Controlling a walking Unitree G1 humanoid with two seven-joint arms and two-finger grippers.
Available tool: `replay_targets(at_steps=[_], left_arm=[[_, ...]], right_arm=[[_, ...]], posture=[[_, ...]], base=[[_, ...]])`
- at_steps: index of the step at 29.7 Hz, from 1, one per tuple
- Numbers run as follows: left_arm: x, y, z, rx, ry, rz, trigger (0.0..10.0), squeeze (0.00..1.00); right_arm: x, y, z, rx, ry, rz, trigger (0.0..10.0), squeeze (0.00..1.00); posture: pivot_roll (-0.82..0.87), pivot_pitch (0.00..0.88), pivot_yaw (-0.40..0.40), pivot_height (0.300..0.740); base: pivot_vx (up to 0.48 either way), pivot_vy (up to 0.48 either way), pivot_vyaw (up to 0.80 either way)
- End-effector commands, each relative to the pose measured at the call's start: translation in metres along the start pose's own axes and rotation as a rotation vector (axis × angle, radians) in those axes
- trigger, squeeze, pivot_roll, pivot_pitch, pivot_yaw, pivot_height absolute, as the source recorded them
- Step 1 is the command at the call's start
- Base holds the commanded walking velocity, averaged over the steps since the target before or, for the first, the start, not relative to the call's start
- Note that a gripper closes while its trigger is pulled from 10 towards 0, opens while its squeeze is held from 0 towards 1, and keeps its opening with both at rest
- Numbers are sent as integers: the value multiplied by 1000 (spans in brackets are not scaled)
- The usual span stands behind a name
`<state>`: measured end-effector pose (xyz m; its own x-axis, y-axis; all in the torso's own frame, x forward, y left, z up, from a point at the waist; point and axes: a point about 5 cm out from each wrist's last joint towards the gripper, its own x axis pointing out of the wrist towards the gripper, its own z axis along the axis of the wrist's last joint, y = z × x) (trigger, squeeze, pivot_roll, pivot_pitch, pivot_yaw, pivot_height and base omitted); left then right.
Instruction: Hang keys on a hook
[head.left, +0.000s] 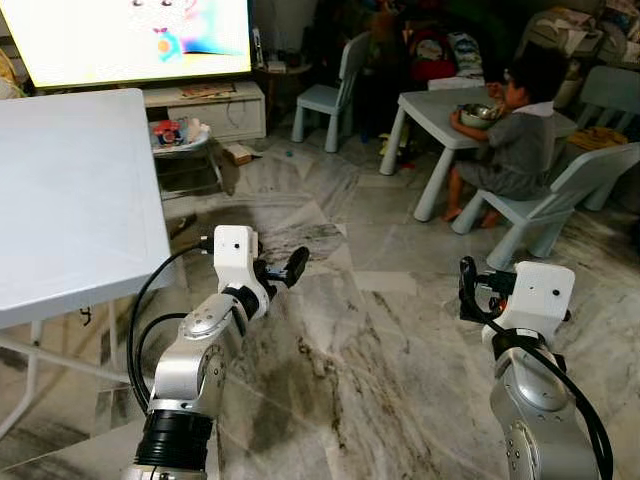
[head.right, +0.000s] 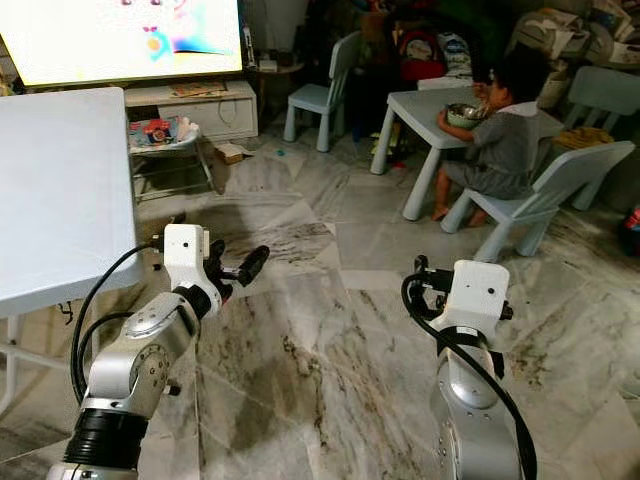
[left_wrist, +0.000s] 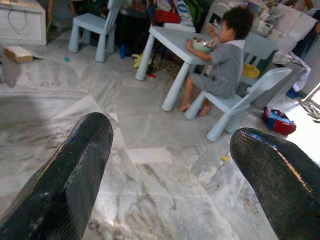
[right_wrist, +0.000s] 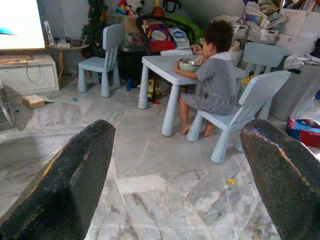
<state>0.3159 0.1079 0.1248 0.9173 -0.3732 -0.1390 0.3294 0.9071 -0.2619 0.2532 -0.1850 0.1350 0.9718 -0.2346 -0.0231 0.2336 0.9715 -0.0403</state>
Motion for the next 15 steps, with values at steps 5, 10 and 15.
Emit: replay_targets(at_steps=[5, 10, 15], left_arm=[[1, -3, -2, -1, 21, -19, 10000, 0], [1, -3, -4, 8, 29, -28, 10000, 0], [1, -2, -3, 6, 27, -24, 10000, 0]], right_arm=[[2, -4, 2, -1, -6, -17, 10000, 0], [4, -4, 2, 7, -4, -23, 10000, 0], [4, -4, 1, 23, -3, -28, 10000, 0]], posture=[[54, 0, -67, 740], [55, 0, -68, 740], [53, 0, -67, 740]], base=[[0, 0, -800], [0, 0, -800], [0, -242, -800]])
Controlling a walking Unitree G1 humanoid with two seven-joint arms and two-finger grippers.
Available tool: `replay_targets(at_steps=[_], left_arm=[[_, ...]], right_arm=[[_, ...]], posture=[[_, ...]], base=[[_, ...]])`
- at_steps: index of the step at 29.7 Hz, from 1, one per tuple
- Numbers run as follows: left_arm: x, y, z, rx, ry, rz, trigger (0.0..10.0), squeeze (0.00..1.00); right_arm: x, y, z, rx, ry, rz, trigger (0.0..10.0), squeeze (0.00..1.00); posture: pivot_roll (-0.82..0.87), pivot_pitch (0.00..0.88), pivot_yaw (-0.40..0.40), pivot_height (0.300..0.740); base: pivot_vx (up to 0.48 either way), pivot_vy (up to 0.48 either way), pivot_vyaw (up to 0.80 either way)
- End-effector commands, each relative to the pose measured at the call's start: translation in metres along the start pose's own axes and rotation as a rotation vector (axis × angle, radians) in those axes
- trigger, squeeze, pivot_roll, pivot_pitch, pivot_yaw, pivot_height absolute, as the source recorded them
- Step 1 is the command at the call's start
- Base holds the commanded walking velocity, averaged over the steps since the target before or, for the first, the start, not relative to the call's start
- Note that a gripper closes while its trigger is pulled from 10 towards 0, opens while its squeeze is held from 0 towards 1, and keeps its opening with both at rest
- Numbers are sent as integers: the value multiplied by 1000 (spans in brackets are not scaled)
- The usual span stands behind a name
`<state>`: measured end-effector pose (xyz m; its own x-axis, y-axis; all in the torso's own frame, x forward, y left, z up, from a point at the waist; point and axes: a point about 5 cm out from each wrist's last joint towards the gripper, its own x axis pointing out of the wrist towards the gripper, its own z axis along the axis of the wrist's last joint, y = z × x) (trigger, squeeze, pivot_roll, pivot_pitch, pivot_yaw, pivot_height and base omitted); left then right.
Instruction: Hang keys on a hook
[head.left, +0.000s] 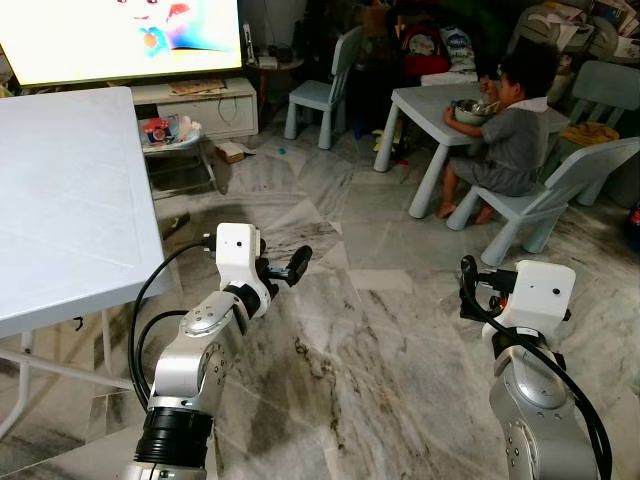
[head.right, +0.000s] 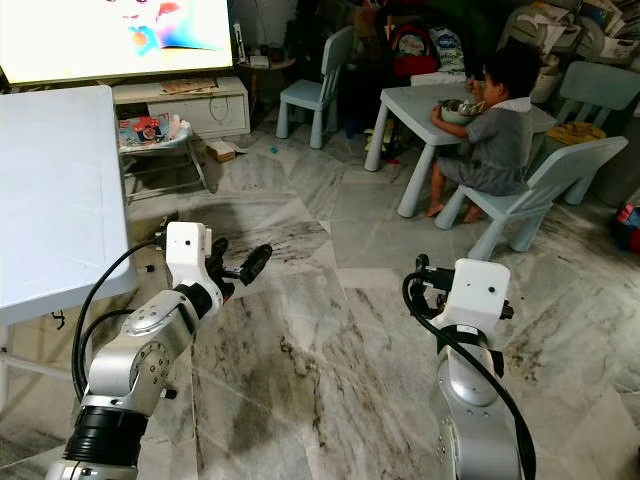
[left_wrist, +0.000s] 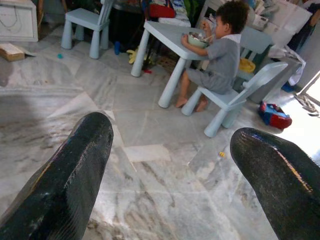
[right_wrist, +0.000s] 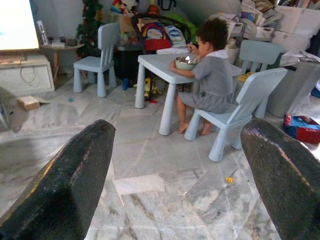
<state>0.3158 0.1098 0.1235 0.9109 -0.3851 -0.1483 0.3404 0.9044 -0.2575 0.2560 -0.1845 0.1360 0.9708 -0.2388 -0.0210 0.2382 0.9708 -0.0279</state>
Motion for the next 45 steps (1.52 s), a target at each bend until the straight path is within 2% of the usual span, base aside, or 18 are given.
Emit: replay_targets(at_steps=[1, 17, 23, 28, 36, 42, 45], left_arm=[[2, -4, -2, 0, 15, -14, 10000, 0], [4, -2, 0, 1, 10, -17, 10000, 0], [10, 18, 3, 29, 20, 25, 10000, 0], [13, 27, 1, 42, 34, 49, 10000, 0], [18, 36, -1, 54, 40, 62, 10000, 0], [21, 43, 6, 72, 21, 69, 10000, 0], [21, 45, 7, 68, 10, 71, 10000, 0]], right_arm=[[1, -5, 0, 10, -1, -23, 10000, 0], [2, -6, -1, 11, -1, -35, 10000, 0], [11, -10, 2, 25, -22, -55, 10000, 0], [17, -13, 3, 37, -29, -68, 10000, 0], [23, -15, 1, 59, -30, -91, 10000, 0], [22, -14, 0, 57, -41, -86, 10000, 0], [20, -16, -2, 52, -42, -87, 10000, 0]], posture=[[53, 0, -67, 740], [55, 0, -58, 740], [60, 0, -49, 740], [63, 0, -44, 740], [71, 0, -31, 740], [73, 0, -27, 740], [71, 0, -25, 740]], base=[[0, -322, -800], [0, -288, -50], [0, 0, 0], [0, 0, 0], [0, 0, -309], [0, 0, -786], [85, 97, 0]])
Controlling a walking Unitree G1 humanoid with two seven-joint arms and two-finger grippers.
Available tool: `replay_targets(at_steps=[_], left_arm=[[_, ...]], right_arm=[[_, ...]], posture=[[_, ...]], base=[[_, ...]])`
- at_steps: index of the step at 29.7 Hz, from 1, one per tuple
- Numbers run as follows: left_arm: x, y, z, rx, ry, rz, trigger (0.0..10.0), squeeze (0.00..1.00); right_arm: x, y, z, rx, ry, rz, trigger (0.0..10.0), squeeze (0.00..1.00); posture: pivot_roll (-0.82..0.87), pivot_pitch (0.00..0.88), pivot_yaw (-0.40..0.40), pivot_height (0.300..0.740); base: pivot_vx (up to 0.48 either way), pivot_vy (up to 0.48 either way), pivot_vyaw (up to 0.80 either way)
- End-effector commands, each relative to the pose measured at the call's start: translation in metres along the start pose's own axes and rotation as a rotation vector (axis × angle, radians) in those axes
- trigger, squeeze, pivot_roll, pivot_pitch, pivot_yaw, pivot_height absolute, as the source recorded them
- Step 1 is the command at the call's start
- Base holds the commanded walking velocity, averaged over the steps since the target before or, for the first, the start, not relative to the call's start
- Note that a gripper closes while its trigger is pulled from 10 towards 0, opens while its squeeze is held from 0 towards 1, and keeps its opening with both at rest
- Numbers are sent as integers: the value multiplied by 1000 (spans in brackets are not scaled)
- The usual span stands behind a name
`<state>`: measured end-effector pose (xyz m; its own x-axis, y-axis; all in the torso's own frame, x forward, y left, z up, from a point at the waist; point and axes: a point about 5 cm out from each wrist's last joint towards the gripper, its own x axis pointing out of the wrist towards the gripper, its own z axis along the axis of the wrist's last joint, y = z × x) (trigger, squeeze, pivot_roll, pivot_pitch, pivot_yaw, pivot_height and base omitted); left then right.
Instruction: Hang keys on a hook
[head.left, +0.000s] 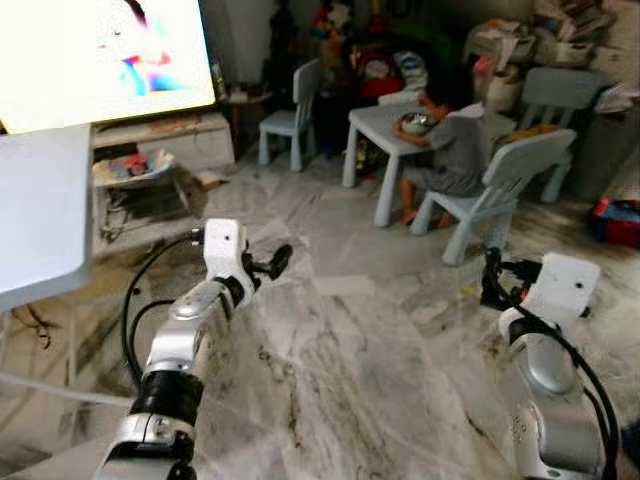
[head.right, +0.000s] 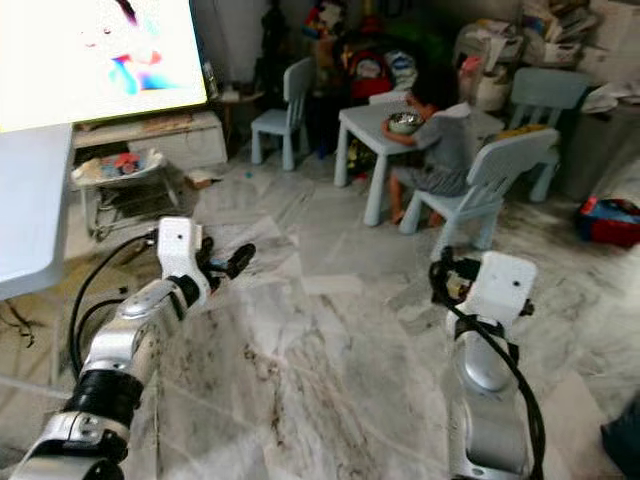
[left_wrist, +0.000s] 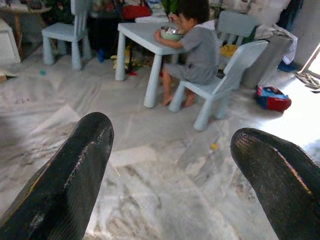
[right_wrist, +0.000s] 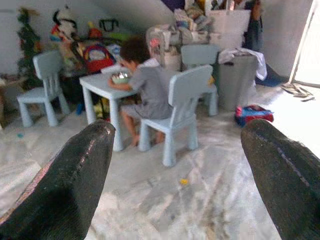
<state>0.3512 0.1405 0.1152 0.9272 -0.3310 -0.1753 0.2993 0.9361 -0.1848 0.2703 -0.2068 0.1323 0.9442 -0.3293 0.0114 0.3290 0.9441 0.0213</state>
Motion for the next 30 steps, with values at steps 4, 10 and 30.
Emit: replay_targets(at_steps=[4, 10, 30], left_arm=[[1, 5, 1, 9, -8, 6, 10000, 0], [3, 5, 1, 9, -14, 5, 10000, 0], [5, 2, -5, 25, -9, -15, 10000, 0]], right_arm=[[0, -1, 1, -3, -10, 2, 10000, 0], [0, -3, 1, -20, -15, 6, 10000, 0], [0, -3, 2, -53, -31, 0, 10000, 0]], posture=[[70, 0, -26, 740], [66, 0, -27, 740], [66, 0, -30, 740]], base=[[289, 383, 0], [283, 388, 0], [320, 357, 0]])
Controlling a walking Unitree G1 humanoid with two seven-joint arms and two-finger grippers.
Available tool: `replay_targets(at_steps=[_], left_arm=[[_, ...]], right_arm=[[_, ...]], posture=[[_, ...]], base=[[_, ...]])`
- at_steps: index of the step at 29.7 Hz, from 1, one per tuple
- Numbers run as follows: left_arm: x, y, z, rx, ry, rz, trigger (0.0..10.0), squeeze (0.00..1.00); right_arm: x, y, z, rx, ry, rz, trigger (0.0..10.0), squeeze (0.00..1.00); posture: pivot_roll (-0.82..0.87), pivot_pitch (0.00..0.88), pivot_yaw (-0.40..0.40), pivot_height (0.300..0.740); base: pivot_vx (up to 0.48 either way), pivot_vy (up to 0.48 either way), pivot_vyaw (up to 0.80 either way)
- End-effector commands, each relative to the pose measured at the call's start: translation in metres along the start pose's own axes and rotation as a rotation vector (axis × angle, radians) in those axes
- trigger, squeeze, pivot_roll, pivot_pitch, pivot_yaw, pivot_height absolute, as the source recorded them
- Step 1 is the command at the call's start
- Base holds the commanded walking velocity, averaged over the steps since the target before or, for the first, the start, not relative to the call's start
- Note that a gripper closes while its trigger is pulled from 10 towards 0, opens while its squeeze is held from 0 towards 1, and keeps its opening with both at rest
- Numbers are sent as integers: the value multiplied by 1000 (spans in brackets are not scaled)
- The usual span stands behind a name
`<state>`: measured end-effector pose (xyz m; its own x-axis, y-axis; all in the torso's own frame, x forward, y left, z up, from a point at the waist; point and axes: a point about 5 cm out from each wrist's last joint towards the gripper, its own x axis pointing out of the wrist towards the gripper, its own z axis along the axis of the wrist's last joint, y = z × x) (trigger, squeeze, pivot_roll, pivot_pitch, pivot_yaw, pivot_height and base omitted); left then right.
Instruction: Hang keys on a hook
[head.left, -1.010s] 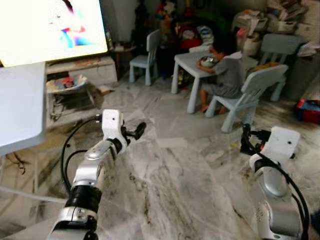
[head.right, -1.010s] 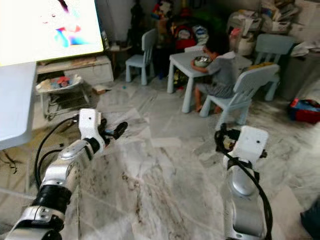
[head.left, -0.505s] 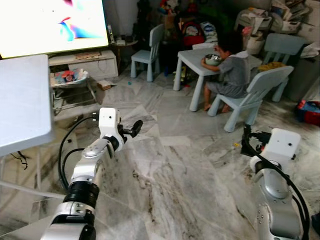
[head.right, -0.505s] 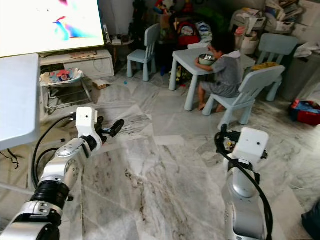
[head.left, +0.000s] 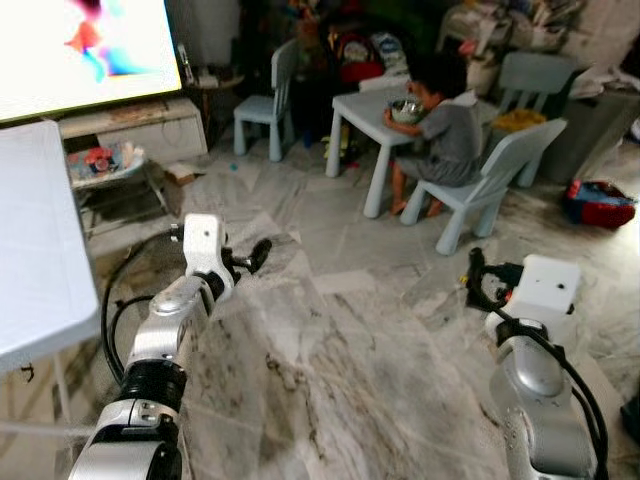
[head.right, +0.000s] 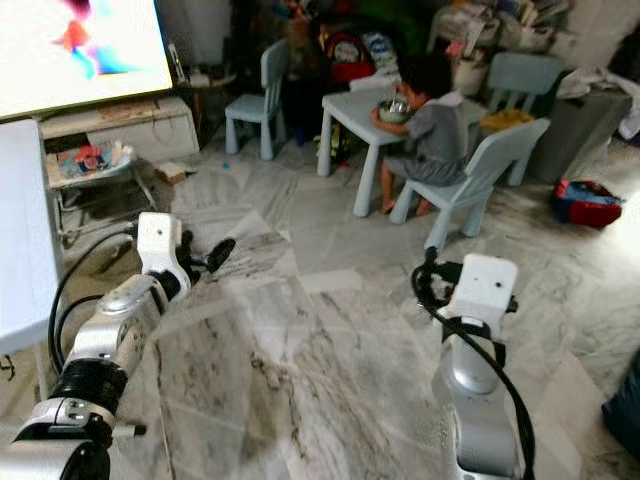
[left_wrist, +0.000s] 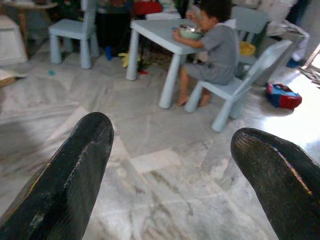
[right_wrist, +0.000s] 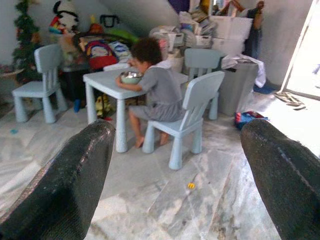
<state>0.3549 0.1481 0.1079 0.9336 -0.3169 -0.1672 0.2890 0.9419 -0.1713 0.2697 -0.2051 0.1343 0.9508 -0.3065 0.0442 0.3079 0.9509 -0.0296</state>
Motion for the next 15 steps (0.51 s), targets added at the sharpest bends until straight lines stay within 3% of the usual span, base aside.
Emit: replay_targets(at_steps=[1, 6, 15], left_arm=[[3, -8, 0, 16, 3, -29, 10000, 0], [5, -9, -2, 17, 11, -31, 10000, 0], [6, -3, -12, 38, 57, -4, 10000, 0]], right_arm=[[2, -5, 0, -4, 2, -24, 10000, 0], [4, -6, 0, -12, -1, -33, 10000, 0], [12, -10, -4, -30, 6, -42, 10000, 0]], posture=[[66, 0, -31, 740], [68, 0, -35, 740], [78, 0, -47, 740]], base=[[345, 330, 0], [344, 102, 0], [0, 0, 0]])
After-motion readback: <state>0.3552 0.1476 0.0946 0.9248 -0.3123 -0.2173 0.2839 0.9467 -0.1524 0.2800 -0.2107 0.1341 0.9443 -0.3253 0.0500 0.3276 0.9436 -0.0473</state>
